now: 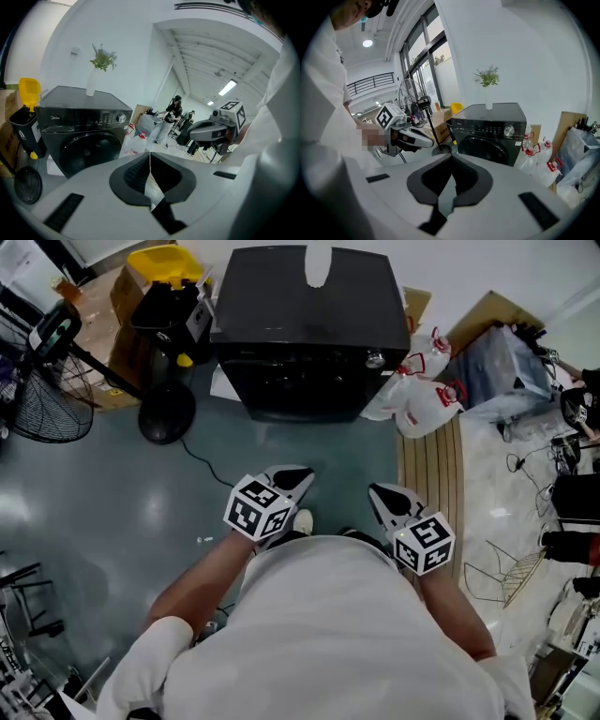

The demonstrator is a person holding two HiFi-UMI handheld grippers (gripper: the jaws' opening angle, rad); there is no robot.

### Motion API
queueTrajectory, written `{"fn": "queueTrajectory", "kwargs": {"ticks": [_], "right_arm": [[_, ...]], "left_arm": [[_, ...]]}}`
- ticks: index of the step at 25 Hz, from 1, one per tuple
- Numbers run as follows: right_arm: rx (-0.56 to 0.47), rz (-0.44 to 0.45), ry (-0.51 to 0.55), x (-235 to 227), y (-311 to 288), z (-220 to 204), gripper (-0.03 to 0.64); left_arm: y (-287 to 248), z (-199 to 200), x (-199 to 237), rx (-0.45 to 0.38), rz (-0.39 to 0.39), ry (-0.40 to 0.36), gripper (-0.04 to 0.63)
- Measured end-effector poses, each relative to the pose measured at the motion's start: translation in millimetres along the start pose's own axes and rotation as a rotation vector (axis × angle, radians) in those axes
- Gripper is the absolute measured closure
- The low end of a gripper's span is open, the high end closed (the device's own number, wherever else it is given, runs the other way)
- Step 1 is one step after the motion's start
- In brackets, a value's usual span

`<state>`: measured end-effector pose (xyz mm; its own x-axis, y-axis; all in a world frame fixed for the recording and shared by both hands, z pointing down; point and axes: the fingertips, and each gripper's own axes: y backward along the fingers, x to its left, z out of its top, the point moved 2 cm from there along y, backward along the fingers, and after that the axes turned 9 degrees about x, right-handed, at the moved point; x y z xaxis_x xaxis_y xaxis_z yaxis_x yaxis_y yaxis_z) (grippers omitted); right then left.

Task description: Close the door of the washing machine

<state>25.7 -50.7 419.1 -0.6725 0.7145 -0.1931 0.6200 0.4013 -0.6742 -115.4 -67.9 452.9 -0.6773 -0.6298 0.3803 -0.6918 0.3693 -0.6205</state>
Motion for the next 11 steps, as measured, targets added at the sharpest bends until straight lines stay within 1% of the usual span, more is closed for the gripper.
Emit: {"fn": "queueTrajectory", "kwargs": {"ticks": [5,11], "right_arm": [[0.004,-0.003,-0.012,-7,-1,-3,0.609],[0.013,-0.003,-0.008,-14,-7,1,0.609]], "left_arm": [[-8,1,2,0.014,-0.001,-0.009,0.575],[-13,4,20,0.014,0.025,-0.005,0.574]]}}
